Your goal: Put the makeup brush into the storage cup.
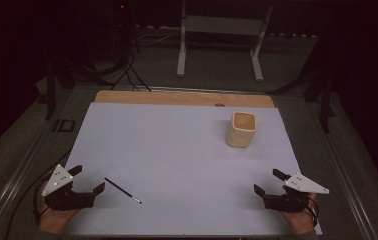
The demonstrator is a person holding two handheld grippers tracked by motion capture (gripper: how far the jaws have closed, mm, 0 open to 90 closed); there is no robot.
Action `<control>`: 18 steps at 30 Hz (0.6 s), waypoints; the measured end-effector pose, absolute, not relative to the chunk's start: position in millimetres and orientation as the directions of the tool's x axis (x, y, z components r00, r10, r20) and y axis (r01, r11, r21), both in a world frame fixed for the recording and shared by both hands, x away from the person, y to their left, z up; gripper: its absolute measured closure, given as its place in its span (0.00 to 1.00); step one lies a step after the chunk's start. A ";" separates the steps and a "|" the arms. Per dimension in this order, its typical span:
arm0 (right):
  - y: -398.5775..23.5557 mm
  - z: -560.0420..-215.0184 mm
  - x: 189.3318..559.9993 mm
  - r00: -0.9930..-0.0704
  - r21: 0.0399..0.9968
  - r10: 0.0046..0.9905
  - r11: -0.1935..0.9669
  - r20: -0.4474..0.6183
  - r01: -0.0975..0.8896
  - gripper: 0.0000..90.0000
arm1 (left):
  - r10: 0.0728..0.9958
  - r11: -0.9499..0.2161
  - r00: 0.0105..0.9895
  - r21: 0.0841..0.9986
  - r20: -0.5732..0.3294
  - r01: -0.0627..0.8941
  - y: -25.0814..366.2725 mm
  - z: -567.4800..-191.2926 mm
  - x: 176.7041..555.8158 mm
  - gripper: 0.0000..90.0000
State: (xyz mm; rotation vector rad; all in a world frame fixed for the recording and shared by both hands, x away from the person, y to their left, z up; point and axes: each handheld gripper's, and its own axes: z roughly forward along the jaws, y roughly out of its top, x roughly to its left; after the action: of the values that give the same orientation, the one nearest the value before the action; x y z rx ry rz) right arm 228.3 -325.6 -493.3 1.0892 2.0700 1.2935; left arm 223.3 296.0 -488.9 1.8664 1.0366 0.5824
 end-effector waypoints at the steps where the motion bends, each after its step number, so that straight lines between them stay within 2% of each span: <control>1: -325.6 -493.3 228.3 -0.578 0.893 0.816 0.243 0.023 0.379 0.10 | 0.842 -0.248 0.538 0.872 -0.020 0.421 296.0 -488.9 223.3 0.02; 18: -323.7 -494.0 229.5 -0.592 0.887 0.806 0.257 0.022 0.383 0.11 | 0.827 -0.250 0.561 0.880 -0.023 0.404 292.9 -485.7 220.3 0.02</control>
State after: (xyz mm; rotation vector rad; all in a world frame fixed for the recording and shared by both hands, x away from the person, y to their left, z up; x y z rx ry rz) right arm 229.5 -323.7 -494.0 1.0783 2.0945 1.2890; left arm 220.3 292.9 -485.7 1.8630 1.0036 0.5699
